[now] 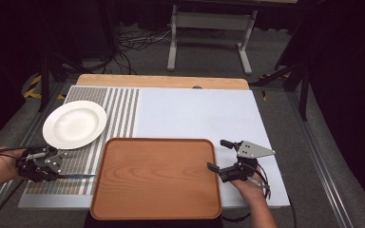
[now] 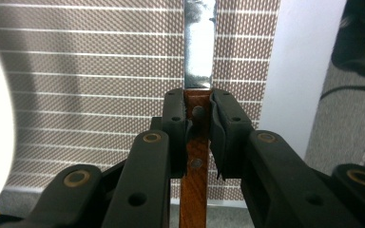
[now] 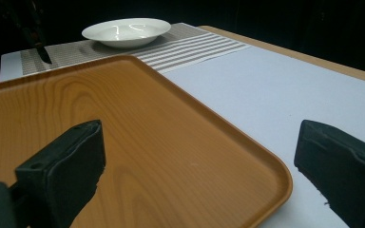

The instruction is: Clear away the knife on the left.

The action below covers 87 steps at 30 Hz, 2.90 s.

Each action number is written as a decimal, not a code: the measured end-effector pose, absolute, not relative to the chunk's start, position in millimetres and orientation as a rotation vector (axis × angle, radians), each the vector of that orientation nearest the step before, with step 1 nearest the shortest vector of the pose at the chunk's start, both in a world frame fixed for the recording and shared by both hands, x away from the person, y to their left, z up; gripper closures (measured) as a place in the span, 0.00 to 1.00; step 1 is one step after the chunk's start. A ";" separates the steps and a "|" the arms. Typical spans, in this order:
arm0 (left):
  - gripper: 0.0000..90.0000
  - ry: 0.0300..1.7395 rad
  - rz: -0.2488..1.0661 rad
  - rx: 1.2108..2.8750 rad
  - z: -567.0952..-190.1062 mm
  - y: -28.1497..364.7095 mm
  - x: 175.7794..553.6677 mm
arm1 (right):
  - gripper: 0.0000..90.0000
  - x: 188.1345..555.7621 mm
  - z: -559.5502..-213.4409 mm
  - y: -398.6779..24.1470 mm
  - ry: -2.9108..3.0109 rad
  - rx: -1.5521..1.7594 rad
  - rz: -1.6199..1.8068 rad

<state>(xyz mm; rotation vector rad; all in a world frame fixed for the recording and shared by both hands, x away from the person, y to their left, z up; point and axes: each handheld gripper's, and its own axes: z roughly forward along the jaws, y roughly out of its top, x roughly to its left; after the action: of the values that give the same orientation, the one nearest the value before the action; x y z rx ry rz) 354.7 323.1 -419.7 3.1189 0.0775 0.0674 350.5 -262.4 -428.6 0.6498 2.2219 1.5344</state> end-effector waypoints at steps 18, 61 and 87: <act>0.87 0.429 0.054 3.010 -386.6 309.9 356.3 | 0.04 349.3 -426.7 -263.3 2.216 0.645 1.539; 0.87 0.891 -0.027 2.757 -358.8 227.2 343.2 | 0.04 347.2 -424.6 -264.2 2.208 0.632 1.528; 0.86 1.135 -0.251 2.455 -381.0 210.4 341.0 | 0.05 346.4 -423.9 -264.2 2.209 0.624 1.530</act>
<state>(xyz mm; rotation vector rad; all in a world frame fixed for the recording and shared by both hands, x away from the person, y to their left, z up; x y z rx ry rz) 341.0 210.4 -381.0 2.4553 1.1349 -0.2510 346.4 -264.2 -423.9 0.6245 2.2088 1.5301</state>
